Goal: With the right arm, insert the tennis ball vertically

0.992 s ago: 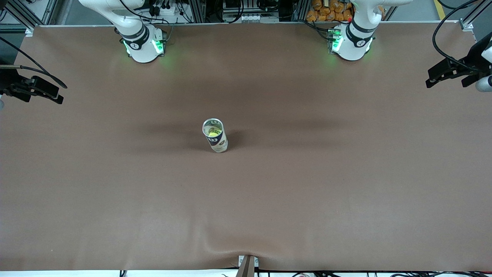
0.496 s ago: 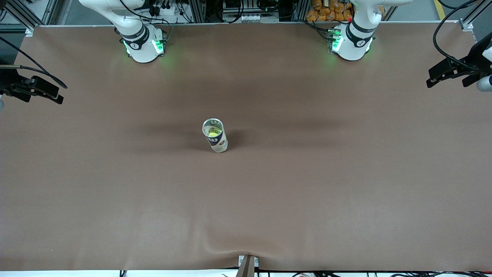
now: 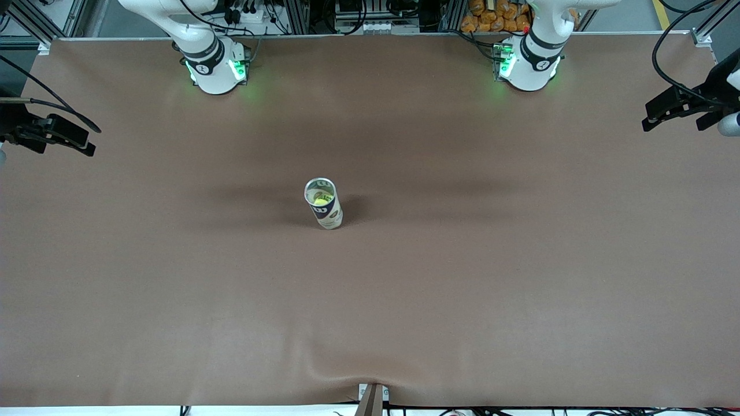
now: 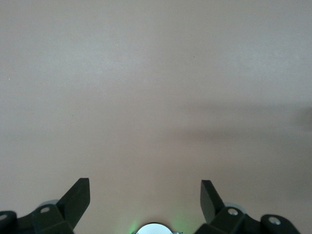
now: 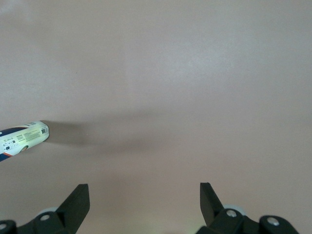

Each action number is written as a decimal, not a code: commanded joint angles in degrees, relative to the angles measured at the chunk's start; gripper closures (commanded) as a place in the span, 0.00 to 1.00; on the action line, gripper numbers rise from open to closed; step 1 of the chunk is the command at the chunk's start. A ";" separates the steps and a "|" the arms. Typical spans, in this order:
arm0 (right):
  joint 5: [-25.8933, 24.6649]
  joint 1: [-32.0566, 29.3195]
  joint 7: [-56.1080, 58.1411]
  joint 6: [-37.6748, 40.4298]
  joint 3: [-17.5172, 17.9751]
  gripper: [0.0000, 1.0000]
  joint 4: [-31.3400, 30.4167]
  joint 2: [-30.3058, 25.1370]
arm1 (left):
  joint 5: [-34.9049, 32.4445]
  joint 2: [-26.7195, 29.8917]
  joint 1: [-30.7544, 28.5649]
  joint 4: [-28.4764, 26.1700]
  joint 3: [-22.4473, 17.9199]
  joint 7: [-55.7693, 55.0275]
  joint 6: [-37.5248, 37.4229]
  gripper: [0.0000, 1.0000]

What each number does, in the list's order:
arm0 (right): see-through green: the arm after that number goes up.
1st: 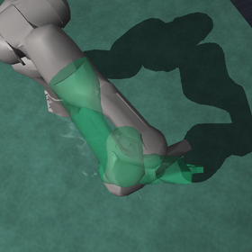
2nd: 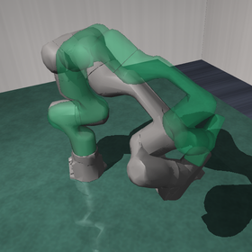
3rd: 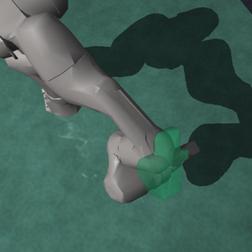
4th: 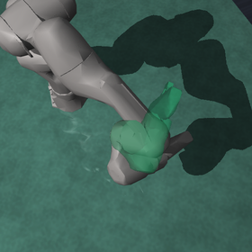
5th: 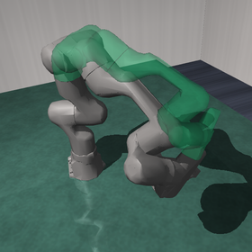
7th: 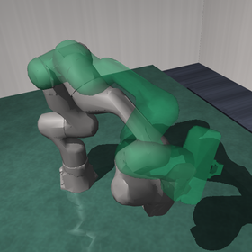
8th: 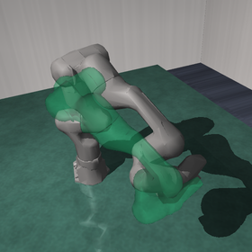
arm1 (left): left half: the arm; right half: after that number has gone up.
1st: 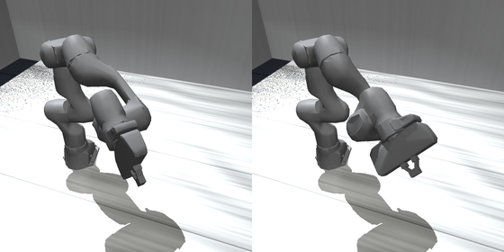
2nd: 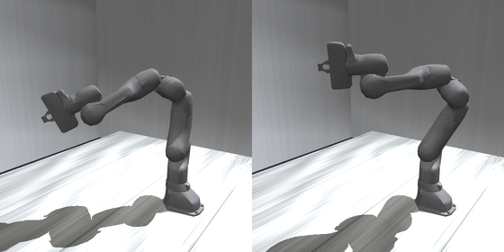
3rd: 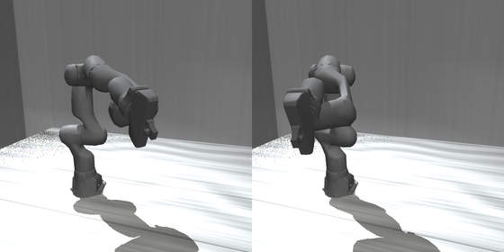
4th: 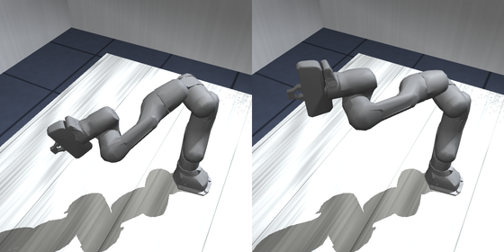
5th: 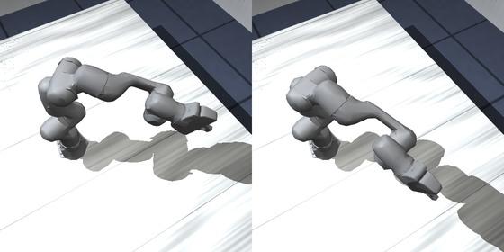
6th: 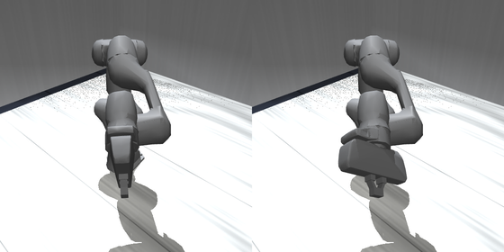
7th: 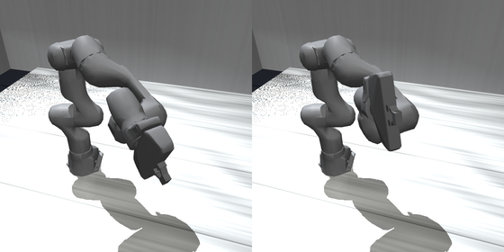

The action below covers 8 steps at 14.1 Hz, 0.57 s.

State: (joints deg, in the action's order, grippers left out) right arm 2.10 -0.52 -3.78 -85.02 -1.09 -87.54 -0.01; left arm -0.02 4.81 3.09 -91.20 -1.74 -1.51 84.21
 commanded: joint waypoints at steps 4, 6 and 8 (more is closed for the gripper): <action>0.27 -1.06 -0.18 -0.06 0.74 0.00 0.18 -0.08 | -0.33 0.11 -0.19 0.49 -0.01 0.72 0.17 0.00; 0.27 -0.97 -0.18 0.03 0.74 0.00 0.18 -0.08 | -0.16 0.03 -0.11 0.49 -0.01 0.72 0.17 0.00; 0.27 -0.97 -0.18 -0.06 0.74 0.00 0.18 -0.08 | 0.54 0.11 -0.10 0.49 -0.01 0.63 0.08 0.00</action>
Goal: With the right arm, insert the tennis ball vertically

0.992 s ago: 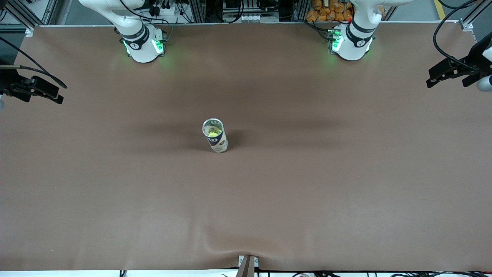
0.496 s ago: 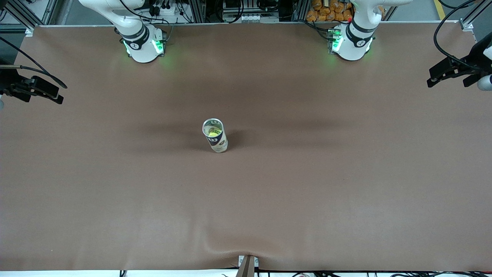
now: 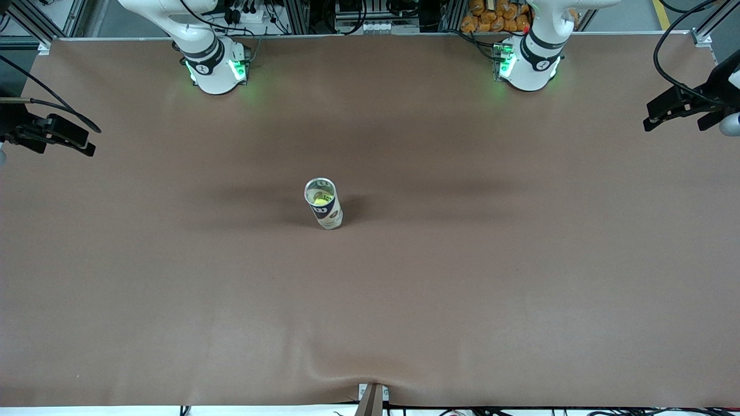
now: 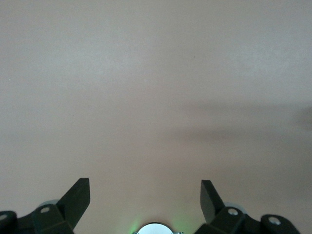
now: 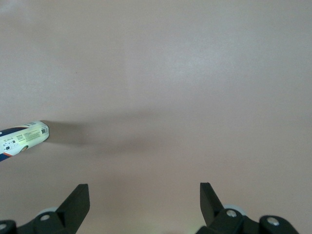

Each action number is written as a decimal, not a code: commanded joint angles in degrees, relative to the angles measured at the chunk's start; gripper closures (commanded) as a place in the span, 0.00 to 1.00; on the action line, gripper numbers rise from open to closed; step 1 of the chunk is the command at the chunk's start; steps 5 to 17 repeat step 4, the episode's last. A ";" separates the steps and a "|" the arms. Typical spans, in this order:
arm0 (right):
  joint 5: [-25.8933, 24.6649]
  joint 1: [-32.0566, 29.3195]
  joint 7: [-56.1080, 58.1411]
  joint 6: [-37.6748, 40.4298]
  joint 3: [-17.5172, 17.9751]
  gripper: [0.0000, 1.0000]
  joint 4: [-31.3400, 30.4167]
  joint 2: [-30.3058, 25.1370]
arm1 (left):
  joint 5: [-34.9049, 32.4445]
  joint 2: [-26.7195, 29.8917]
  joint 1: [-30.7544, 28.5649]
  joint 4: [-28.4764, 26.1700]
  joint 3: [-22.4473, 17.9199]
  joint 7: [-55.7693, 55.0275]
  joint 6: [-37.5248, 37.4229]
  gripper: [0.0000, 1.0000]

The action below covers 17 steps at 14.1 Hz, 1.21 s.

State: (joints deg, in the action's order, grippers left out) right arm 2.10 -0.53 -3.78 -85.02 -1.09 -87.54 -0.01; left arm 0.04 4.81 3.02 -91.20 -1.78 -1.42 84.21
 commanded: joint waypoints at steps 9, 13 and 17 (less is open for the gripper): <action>0.27 -0.97 -0.18 -0.06 0.74 0.00 0.18 -0.08 | 0.49 0.03 -0.04 0.49 0.02 0.54 -0.27 0.00; 0.27 -0.97 -0.18 -0.06 0.74 0.00 0.18 -0.08 | 0.49 0.03 -0.04 0.49 0.02 0.54 -0.27 0.00; 0.27 -0.97 -0.18 -0.06 0.74 0.00 0.18 -0.08 | 0.49 0.03 -0.04 0.49 0.02 0.54 -0.27 0.00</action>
